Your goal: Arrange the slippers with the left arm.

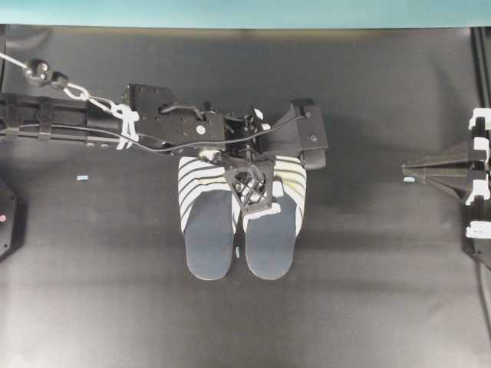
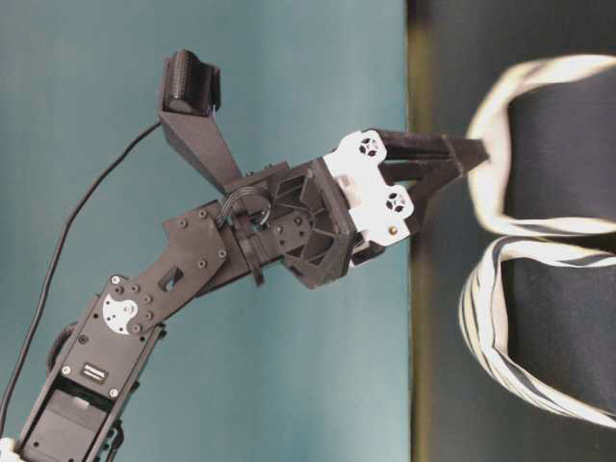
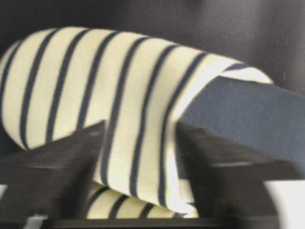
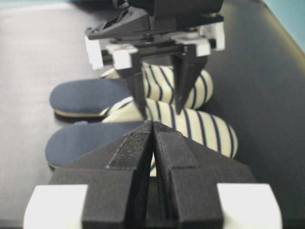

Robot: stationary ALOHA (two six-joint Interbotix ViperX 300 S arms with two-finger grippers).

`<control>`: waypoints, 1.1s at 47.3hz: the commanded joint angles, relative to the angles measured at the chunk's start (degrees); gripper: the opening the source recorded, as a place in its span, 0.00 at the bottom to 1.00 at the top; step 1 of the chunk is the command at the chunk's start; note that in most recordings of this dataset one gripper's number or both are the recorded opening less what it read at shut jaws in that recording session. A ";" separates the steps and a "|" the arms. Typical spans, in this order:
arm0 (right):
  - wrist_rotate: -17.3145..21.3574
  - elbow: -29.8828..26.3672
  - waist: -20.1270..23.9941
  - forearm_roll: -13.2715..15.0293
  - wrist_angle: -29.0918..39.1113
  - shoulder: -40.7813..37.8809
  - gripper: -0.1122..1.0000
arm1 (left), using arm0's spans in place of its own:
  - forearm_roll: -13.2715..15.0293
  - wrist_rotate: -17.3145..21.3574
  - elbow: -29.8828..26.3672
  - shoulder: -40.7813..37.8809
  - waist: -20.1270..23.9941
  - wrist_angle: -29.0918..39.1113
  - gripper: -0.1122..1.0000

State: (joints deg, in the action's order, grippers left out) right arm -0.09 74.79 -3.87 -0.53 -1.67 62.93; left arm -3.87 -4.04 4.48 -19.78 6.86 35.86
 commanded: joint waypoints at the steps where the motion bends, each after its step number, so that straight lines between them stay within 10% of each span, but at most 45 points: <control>1: 0.26 -0.44 -0.09 -0.09 -0.53 -0.26 0.11 | 0.09 0.35 -0.26 0.44 -0.70 -0.35 0.76; 6: 0.26 -0.44 -0.09 -0.09 -0.53 -0.26 0.11 | 0.00 0.79 -0.26 0.44 -1.23 -0.35 0.90; 23: 0.35 -0.26 -0.09 -0.09 0.35 0.35 0.11 | 0.00 6.59 1.58 6.94 -4.39 -2.46 0.89; 52: 0.26 -0.09 -0.09 -0.09 3.43 4.83 0.11 | 0.09 5.63 28.04 28.48 -4.57 -28.56 0.89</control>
State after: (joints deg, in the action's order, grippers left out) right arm -0.09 74.97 -3.87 -0.53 2.02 68.12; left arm -3.87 1.67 30.67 6.15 2.55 10.20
